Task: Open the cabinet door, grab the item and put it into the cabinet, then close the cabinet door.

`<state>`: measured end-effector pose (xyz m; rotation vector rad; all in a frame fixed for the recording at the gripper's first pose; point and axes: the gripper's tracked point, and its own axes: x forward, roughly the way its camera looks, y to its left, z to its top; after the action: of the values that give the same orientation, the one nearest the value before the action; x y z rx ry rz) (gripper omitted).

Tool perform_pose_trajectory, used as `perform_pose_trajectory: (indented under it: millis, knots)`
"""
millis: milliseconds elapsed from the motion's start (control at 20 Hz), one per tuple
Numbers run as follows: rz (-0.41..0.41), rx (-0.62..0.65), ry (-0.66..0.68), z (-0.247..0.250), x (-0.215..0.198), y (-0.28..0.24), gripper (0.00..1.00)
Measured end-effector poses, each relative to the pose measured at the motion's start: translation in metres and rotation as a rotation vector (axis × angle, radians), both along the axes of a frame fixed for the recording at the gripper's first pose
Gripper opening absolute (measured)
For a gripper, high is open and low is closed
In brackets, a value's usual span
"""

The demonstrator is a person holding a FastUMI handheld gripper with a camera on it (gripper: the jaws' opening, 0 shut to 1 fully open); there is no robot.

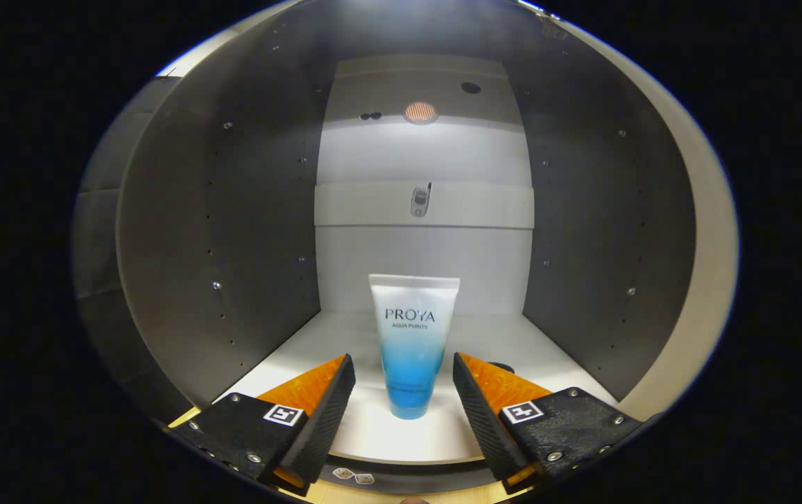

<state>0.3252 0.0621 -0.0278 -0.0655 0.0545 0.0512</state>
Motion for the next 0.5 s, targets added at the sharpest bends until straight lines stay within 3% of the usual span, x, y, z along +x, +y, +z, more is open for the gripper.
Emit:
perform_pose_trajectory:
  millis: [50,500]
  knots:
    - [0.002,0.000,-0.005,0.004,-0.008,0.003,0.92]
    - [-0.001,0.018,-0.045,0.032,-0.127,0.022,0.93]
